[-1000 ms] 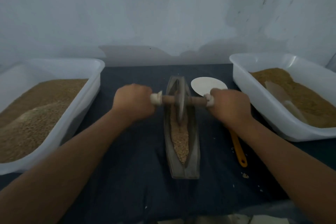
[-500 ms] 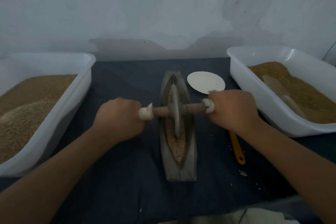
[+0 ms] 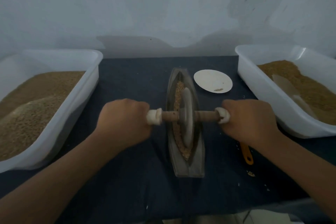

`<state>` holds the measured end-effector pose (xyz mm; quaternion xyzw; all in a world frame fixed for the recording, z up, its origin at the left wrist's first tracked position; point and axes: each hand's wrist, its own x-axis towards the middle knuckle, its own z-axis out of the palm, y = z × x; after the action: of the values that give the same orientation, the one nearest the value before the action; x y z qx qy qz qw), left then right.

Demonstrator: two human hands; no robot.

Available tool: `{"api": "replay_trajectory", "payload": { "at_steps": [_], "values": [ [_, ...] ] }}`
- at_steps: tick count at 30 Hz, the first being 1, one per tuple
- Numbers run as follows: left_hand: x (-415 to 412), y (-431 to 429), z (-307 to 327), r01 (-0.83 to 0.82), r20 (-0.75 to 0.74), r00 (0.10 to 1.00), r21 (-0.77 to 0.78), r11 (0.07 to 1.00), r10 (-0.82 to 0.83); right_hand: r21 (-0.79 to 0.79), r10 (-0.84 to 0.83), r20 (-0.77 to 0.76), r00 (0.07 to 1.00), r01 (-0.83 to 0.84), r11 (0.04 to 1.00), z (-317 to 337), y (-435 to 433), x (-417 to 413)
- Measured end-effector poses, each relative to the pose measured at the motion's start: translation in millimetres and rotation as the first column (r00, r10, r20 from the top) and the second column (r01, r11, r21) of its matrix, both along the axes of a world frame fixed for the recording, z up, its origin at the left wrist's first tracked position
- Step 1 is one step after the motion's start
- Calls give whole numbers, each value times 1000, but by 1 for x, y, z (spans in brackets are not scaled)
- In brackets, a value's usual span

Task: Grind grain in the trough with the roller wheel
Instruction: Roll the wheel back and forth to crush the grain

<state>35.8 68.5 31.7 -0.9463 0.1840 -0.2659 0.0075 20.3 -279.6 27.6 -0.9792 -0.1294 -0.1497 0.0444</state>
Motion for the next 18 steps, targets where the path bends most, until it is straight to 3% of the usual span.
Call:
{"api": "replay_trajectory", "payload": {
  "at_steps": [4,7,13,17,18],
  "values": [
    [59,-19,7,-114,-216,969,21,993,116,-47,-115,135,984,122,991,5,16,50],
    [104,-35,27,-169,-271,948,8,986,165,-71,-238,123,963,248,966,20,26,92],
    [42,-19,14,-116,-277,953,28,993,119,-104,-162,65,985,168,980,18,19,39],
    [-8,2,-1,6,-74,997,4,1000,-6,-53,-23,119,993,29,998,8,7,-14],
    [-3,1,-1,4,-81,997,4,1000,-3,-53,-23,84,996,27,998,7,7,-12]
  ]
}}
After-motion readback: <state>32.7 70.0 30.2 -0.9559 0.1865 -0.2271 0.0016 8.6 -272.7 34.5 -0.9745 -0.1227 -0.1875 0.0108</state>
